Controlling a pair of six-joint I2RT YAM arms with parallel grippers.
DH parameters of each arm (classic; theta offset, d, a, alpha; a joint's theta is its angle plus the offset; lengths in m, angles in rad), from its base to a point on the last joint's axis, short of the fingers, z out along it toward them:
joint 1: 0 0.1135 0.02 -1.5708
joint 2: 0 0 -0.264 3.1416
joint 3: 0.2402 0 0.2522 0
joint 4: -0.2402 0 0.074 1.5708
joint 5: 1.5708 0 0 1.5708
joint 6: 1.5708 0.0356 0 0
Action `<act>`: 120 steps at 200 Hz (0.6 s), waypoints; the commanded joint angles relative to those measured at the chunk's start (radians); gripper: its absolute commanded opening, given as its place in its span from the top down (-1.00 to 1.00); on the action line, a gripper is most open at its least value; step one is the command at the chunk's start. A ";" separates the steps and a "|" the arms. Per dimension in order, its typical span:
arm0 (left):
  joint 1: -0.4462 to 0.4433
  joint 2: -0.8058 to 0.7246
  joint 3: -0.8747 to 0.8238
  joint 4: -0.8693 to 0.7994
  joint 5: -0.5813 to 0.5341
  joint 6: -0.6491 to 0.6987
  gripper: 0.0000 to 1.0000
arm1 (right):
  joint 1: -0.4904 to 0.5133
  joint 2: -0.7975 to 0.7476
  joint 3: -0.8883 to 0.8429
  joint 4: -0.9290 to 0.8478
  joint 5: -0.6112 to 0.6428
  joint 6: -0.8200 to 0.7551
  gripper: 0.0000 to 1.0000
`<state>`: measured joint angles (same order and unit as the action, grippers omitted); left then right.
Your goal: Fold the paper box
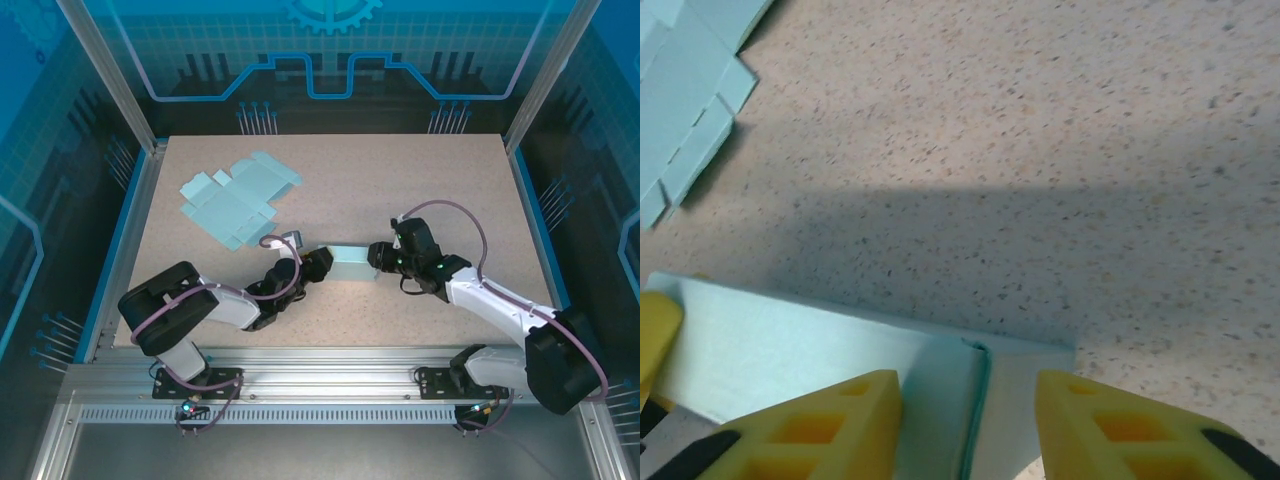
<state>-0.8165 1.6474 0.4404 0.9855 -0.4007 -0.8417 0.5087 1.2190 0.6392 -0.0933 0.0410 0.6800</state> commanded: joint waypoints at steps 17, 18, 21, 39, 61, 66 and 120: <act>-0.011 0.041 -0.073 -0.154 0.008 0.007 0.36 | -0.031 0.000 -0.110 0.052 -0.061 0.038 0.46; -0.010 0.041 -0.074 -0.153 0.009 0.007 0.37 | -0.031 0.000 -0.112 0.052 -0.061 0.038 0.46; -0.010 0.041 -0.077 -0.151 0.008 0.006 0.38 | -0.032 0.001 -0.115 0.057 -0.062 0.038 0.48; -0.010 0.042 -0.086 -0.145 0.016 0.005 0.46 | -0.033 0.010 -0.123 0.063 -0.056 0.032 0.56; -0.004 0.019 -0.111 -0.133 -0.004 0.009 0.47 | -0.035 0.024 -0.121 0.061 -0.050 0.027 0.61; 0.002 0.006 -0.120 -0.132 -0.009 0.011 0.46 | -0.035 0.026 -0.121 0.062 -0.048 0.026 0.61; 0.081 -0.283 -0.091 -0.357 0.028 0.247 0.00 | -0.033 0.021 -0.120 0.056 -0.038 0.024 0.63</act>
<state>-0.7570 1.4734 0.3397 0.8978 -0.3782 -0.7719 0.4831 1.2171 0.5621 0.0860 -0.0196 0.7113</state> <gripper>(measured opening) 0.455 0.187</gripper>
